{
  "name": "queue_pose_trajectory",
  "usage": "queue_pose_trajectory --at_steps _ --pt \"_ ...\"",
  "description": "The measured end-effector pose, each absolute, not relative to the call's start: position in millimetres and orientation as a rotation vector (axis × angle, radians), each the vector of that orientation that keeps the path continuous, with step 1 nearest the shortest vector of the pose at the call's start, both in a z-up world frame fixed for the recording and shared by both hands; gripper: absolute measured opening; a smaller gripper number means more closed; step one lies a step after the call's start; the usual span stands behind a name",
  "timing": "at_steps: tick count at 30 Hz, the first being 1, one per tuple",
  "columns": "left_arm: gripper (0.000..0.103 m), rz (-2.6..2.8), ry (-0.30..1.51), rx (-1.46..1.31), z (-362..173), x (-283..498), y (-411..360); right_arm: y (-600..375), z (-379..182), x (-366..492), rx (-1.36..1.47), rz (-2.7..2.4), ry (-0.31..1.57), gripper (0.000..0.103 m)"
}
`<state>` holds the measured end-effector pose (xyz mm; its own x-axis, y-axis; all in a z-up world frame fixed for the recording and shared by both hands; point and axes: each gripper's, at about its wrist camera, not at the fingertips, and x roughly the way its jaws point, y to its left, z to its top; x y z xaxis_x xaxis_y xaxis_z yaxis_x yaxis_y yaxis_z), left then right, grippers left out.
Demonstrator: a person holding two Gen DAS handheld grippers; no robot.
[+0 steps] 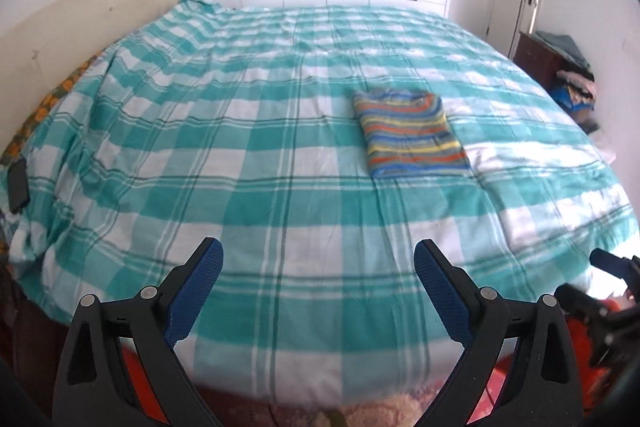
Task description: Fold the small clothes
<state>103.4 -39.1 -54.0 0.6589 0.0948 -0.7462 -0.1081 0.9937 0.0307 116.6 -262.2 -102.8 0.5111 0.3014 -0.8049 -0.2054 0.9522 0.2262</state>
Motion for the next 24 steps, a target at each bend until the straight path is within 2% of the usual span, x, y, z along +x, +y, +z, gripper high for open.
queue_pose_trajectory --at_steps 6,13,24 --pt "0.097 0.129 0.837 0.052 -32 76 -47 -248 -62 78 0.035 0.314 0.967 0.103" --pt "0.1 0.095 0.911 0.047 -22 57 -48 -232 -23 57 -0.038 0.321 0.948 0.103" --pt "0.103 0.08 0.938 0.023 -10 37 -51 -211 -2 40 -0.071 0.354 0.982 0.103"
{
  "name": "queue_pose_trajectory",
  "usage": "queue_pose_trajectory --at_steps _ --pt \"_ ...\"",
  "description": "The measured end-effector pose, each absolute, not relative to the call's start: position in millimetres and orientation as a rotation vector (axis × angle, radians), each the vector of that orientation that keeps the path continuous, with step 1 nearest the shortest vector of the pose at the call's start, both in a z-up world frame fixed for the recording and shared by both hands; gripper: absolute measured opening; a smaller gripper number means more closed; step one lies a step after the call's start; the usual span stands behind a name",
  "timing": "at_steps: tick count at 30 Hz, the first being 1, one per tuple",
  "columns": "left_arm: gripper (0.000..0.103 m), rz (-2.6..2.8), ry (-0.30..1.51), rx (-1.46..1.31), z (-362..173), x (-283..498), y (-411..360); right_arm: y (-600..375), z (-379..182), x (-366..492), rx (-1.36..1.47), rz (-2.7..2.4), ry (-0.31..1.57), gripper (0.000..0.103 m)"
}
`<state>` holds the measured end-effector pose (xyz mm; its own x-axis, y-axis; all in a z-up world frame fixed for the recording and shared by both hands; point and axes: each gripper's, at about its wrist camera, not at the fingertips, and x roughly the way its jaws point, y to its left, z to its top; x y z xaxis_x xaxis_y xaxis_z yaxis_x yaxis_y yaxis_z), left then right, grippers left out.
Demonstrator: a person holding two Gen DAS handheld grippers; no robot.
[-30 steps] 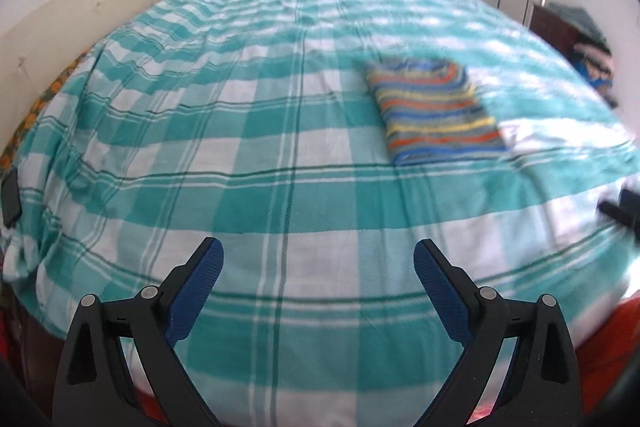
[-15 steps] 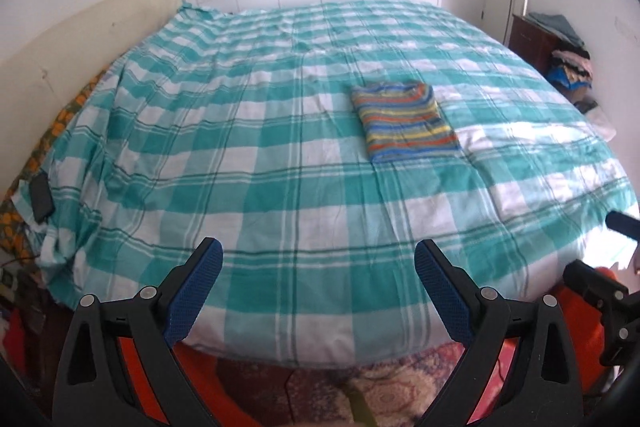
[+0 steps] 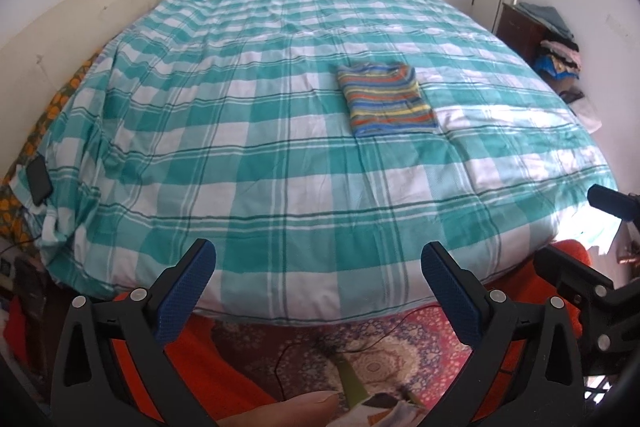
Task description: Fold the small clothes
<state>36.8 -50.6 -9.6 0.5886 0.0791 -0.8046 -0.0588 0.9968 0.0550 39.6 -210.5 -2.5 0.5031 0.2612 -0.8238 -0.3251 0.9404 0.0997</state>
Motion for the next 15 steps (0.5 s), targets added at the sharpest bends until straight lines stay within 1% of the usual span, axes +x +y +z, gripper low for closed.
queue_pose_trajectory --at_steps 6,11,15 --pt "0.103 0.073 0.929 0.043 -4 32 -55 -215 4 36 -0.085 0.326 0.977 0.103" --pt "0.102 0.09 0.876 0.061 14 26 -57 -221 25 30 -0.068 0.289 0.901 0.103" --pt "0.102 0.082 0.865 0.053 26 25 -54 -219 37 27 -0.078 0.295 0.889 0.103"
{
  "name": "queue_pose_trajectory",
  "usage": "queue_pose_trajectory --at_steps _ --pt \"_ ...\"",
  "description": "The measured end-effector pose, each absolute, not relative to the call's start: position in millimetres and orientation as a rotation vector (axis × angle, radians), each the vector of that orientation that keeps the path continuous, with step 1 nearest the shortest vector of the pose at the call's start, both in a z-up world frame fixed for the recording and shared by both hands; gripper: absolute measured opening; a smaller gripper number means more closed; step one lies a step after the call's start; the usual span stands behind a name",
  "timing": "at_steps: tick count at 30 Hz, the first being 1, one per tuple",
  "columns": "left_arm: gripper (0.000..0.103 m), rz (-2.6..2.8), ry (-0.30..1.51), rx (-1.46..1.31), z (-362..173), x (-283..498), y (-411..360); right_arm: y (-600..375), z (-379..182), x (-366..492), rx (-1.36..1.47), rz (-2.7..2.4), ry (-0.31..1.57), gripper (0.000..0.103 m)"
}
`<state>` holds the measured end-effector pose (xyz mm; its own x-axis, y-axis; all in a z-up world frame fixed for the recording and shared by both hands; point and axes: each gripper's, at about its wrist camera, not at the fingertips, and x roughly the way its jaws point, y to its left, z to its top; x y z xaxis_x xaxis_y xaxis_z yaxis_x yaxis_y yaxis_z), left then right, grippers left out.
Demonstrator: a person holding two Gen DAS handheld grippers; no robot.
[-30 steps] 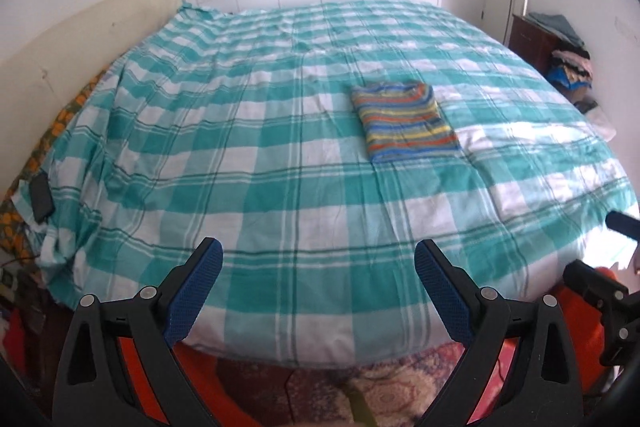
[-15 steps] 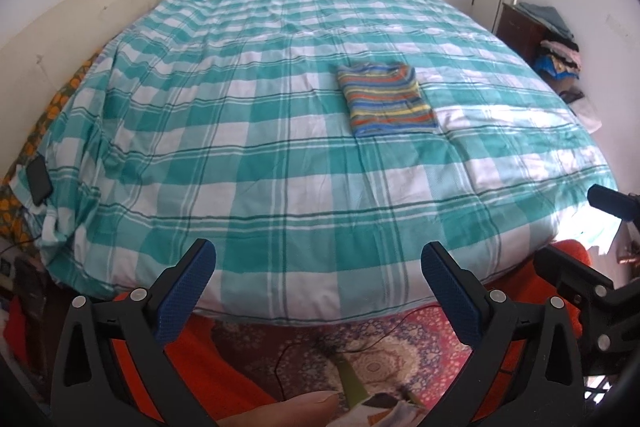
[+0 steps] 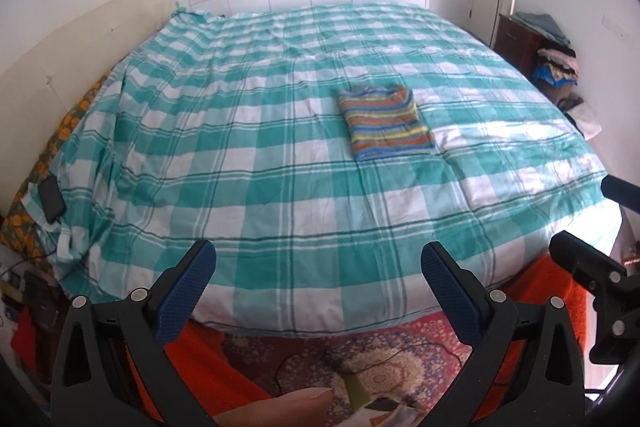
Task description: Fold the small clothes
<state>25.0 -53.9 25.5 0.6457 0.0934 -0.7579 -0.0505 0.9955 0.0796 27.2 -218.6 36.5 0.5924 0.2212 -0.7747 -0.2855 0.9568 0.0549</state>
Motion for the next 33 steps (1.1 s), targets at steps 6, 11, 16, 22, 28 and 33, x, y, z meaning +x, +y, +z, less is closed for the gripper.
queue_pose_trajectory --at_steps 6,11,16,22,28,33 --pt "0.102 0.121 0.84 0.079 34 22 -51 -220 44 27 -0.086 0.281 0.892 0.103" --pt "0.102 0.143 0.838 0.084 35 22 -49 -222 45 28 -0.088 0.275 0.89 0.103" --pt "0.102 0.147 0.846 0.089 33 21 -50 -223 43 29 -0.087 0.273 0.899 0.103" --pt "0.102 0.145 0.871 0.086 28 23 -50 -222 42 30 -0.1 0.269 0.908 0.103" --pt "0.102 0.14 0.888 0.089 24 24 -50 -222 39 32 -0.109 0.259 0.915 0.103" --pt "0.102 0.129 0.896 0.09 22 25 -51 -225 38 35 -0.109 0.25 0.921 0.103"
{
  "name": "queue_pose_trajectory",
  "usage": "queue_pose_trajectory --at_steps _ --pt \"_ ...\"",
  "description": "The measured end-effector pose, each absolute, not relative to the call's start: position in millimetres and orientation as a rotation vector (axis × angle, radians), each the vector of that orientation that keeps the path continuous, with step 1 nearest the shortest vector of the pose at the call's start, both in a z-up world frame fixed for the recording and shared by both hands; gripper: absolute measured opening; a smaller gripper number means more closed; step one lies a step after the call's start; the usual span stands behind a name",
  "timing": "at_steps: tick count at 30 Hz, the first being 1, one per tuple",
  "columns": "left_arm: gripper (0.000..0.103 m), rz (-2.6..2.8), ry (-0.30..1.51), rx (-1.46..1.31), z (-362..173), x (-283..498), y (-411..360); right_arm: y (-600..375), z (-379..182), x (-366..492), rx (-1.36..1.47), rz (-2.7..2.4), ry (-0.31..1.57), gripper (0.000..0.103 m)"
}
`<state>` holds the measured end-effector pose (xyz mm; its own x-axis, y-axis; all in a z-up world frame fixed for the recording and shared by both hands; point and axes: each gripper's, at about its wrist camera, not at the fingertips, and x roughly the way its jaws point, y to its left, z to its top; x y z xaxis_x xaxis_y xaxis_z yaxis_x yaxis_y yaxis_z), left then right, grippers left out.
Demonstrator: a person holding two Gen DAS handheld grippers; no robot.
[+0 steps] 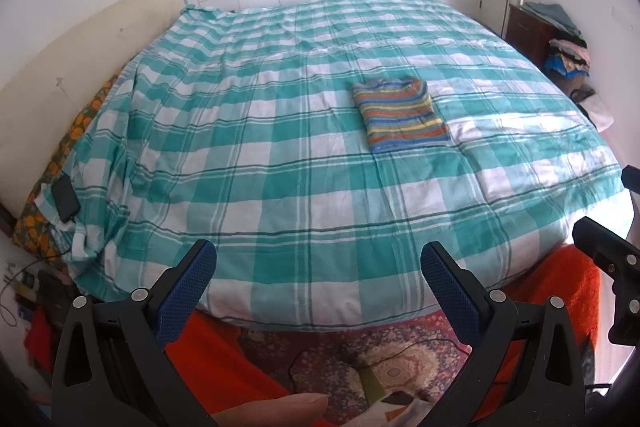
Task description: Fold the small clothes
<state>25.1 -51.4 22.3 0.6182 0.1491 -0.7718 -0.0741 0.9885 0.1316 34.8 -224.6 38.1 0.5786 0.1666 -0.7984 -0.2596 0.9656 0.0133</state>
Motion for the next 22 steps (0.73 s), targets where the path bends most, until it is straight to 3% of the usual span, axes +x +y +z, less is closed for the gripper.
queue_pose_trajectory --at_steps 22 --pt "0.102 0.105 0.853 0.059 26.6 24.7 -55.7 -226.6 38.6 38.8 -0.104 0.252 0.917 0.103"
